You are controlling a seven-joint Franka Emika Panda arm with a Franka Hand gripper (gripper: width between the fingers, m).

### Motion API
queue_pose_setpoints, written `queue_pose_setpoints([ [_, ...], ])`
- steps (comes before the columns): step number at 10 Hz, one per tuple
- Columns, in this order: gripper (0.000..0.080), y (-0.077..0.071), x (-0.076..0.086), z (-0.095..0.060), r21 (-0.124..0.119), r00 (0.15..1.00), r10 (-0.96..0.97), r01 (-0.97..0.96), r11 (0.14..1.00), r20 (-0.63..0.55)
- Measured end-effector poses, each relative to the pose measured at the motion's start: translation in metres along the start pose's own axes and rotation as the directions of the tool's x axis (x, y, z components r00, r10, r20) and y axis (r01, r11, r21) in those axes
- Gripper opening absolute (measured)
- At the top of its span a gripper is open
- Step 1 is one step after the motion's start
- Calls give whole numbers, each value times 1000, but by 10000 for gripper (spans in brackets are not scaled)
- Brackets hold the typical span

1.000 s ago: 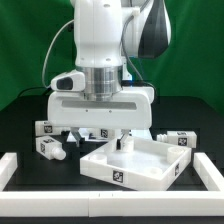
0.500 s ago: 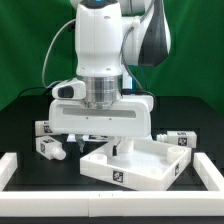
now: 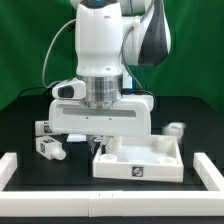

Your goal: Assemble one leg

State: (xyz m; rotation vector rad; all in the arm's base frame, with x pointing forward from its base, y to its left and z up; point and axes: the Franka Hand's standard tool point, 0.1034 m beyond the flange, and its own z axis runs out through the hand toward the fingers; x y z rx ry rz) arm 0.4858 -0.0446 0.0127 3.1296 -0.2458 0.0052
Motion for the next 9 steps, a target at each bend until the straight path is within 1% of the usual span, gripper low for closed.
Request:
queue_pose_setpoints([
  [1, 58, -2, 9, -2, 3, 1000, -2, 2, 1000, 6],
  [2, 58, -6, 28, -7, 8, 1000, -5, 5, 1000, 0],
  [3, 57, -9, 40, -10, 12, 1000, -9, 9, 1000, -3],
  [4, 57, -12, 49, -12, 14, 1000, -4, 4, 1000, -9],
  [6, 57, -32, 61, -13, 19, 999, -35, 35, 999, -38],
  [7, 57, -34, 64, -11, 14, 996, -73, 74, 997, -54],
  [9, 57, -33, 63, -10, 14, 996, -71, 72, 997, -50],
])
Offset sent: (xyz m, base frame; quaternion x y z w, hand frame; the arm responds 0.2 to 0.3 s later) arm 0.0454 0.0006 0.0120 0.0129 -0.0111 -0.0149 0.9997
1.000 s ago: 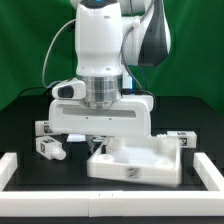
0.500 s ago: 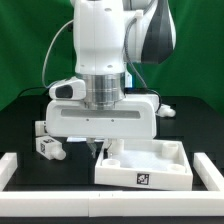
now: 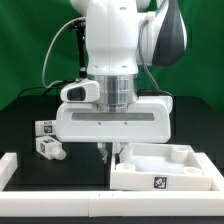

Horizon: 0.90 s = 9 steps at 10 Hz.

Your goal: Assemble one leg

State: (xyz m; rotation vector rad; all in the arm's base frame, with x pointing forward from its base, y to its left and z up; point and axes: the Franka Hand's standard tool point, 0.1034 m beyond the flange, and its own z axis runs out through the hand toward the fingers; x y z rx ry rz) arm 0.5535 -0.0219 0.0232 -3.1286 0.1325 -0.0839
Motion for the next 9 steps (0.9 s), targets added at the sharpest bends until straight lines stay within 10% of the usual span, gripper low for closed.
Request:
queue_pose_setpoints([
  [9, 57, -4, 34, 11, -4, 1000, -1, 1, 1000, 8],
])
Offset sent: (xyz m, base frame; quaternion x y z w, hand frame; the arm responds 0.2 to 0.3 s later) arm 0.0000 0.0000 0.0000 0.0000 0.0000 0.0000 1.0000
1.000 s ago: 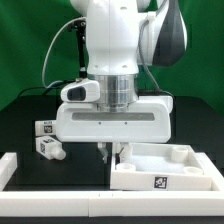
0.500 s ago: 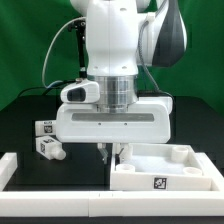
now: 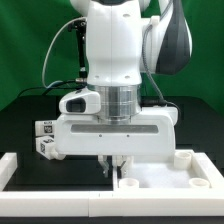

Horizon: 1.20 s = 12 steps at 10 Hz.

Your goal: Assemble one leg

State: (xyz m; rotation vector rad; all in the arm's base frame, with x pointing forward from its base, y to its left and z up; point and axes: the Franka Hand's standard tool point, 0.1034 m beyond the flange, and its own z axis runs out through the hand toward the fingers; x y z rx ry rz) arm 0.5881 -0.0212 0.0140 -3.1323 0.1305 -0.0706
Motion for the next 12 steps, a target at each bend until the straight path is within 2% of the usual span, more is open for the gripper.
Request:
queue_pose_setpoints([
  [3, 58, 1, 0, 0, 0, 1000, -10, 10, 1000, -1],
  [4, 137, 0, 0, 0, 0, 1000, -10, 10, 1000, -1],
  [5, 322, 0, 0, 0, 0, 1000, -10, 10, 1000, -1],
  [6, 322, -1, 0, -2, 2, 1000, -9, 9, 1000, 5],
  [8, 584, 1, 0, -21, 13, 1000, -22, 21, 1000, 22],
  [9, 636, 0, -7, -39, 19, 1000, -18, 18, 1000, 19],
  [10, 636, -3, -16, -64, 29, 1000, -20, 20, 999, 9],
  [11, 645, -5, -22, -80, 35, 1000, -15, 15, 999, -2],
  [12, 645, -10, -25, -86, 38, 1000, -3, 3, 999, -7],
])
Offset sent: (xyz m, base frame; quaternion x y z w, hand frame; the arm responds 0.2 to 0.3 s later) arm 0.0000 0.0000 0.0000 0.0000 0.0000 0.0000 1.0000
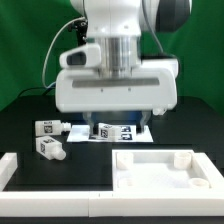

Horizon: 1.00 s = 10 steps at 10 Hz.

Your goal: Assemble one leg

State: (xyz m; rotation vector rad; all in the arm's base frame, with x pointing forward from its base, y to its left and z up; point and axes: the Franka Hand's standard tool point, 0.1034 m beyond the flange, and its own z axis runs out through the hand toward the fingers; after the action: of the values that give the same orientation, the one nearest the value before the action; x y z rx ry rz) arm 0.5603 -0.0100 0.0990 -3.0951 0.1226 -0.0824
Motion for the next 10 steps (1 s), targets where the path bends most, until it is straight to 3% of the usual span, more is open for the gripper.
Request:
queue_pose_setpoints([
  [4, 649, 0, -1, 2, 0, 1000, -4, 4, 1000, 3],
  [6, 649, -5, -2, -5, 3, 1000, -12, 12, 1000, -2],
  [8, 649, 0, -24, -21, 8, 1000, -23, 23, 1000, -5],
  [9, 649, 4, -37, -21, 6, 999, -33, 33, 999, -9],
  [10, 649, 4, -39, -19, 6, 1000, -31, 31, 1000, -5],
])
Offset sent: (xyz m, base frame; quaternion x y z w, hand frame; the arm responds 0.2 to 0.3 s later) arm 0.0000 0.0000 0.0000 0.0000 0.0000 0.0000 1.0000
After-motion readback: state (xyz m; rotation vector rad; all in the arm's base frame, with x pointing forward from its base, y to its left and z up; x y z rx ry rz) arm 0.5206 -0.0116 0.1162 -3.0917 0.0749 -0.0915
